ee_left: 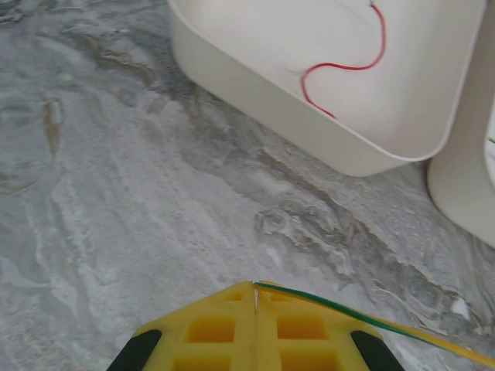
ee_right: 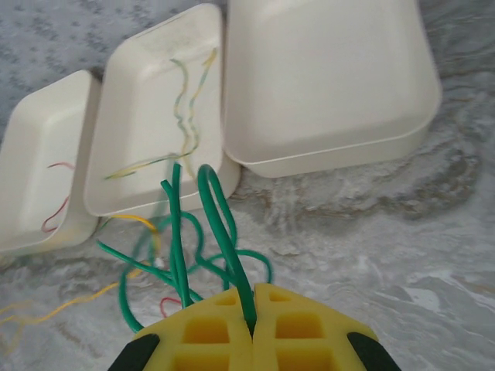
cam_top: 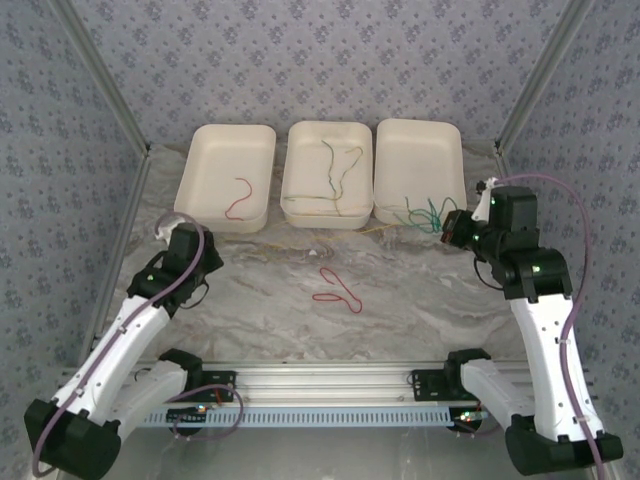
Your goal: Untangle the cables
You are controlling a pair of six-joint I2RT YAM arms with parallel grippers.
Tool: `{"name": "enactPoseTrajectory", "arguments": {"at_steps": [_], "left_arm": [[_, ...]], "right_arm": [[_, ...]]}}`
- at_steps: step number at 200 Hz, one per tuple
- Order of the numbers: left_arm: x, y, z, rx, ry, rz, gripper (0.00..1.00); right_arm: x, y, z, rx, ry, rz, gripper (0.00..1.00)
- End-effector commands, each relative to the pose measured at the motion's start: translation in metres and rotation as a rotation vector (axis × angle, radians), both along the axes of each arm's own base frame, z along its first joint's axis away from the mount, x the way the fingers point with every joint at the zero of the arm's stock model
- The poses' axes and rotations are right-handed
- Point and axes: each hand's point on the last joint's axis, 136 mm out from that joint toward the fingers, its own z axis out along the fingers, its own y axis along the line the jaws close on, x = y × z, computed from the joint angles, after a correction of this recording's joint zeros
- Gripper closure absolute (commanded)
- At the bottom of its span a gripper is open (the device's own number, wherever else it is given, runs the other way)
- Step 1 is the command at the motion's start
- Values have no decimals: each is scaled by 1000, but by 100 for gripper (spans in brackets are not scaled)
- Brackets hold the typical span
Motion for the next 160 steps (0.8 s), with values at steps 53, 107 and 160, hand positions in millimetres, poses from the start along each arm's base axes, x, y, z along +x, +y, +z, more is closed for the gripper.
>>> {"name": "enactPoseTrajectory", "arguments": {"at_steps": [53,107,160], "left_arm": [[-2,-3,-21,-58,55,-19,100],[6,-19,-22,-98,37,-86,100],[12,-20,-1,-84,15,-95,100]], "right_arm": [[-8,-37,40,85,-140,-157,100],[-1,-14,33,115,-121,-62,100],[-9,-8,0,-4,-37,-88,100]]}}
